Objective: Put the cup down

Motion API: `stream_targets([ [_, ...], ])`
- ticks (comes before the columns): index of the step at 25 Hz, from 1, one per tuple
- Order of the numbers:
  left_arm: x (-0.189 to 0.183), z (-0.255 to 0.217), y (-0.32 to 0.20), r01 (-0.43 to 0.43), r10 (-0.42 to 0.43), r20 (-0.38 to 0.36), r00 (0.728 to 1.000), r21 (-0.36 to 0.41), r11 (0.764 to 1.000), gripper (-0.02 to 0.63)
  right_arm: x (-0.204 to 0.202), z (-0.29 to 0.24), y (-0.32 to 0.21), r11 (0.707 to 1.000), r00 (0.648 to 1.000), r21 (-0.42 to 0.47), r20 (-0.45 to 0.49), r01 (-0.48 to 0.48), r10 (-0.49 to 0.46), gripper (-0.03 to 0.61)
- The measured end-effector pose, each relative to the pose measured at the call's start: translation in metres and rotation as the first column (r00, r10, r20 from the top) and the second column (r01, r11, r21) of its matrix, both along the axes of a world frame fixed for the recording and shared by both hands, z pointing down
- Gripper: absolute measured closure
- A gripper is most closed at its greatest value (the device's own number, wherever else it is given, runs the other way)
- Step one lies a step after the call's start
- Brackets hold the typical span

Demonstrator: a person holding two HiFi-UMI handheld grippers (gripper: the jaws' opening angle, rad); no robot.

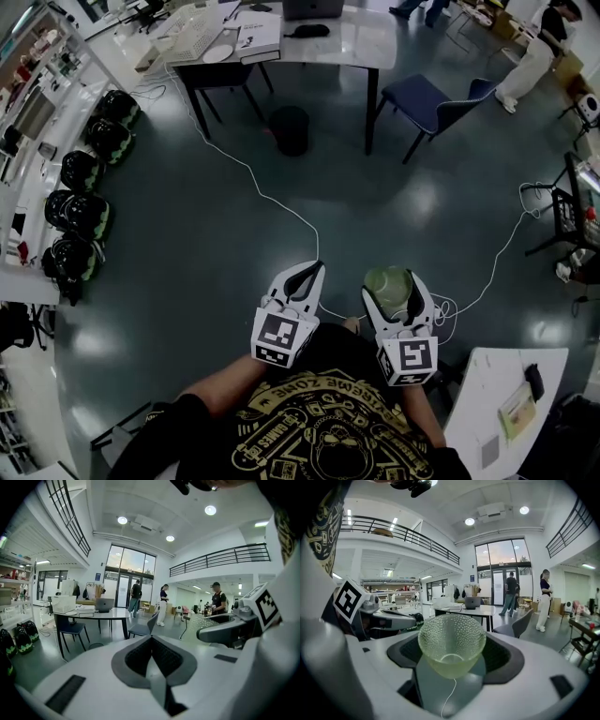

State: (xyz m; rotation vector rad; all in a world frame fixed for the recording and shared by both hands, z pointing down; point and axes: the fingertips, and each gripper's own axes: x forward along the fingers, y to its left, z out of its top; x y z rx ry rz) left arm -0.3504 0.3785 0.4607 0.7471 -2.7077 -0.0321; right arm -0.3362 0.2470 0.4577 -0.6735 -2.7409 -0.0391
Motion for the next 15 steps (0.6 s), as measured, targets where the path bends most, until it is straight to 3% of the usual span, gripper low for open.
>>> stream_targets([
  [9, 0.008, -0.002, -0.023, -0.113, 0.113, -0.006, 0.994, 0.009, 0.994, 0.606, 0.021, -0.005, -0.023, 0.992, 0.992, 0.006, 0.000, -0.125, 0.125, 0.196],
  [15, 0.013, 0.004, -0.044, -0.229, 0.230, -0.033, 0.973, 0.034, 0.973, 0.606, 0.039, -0.006, -0.038, 0.969, 0.969, 0.026, -0.013, -0.246, 0.246, 0.196],
])
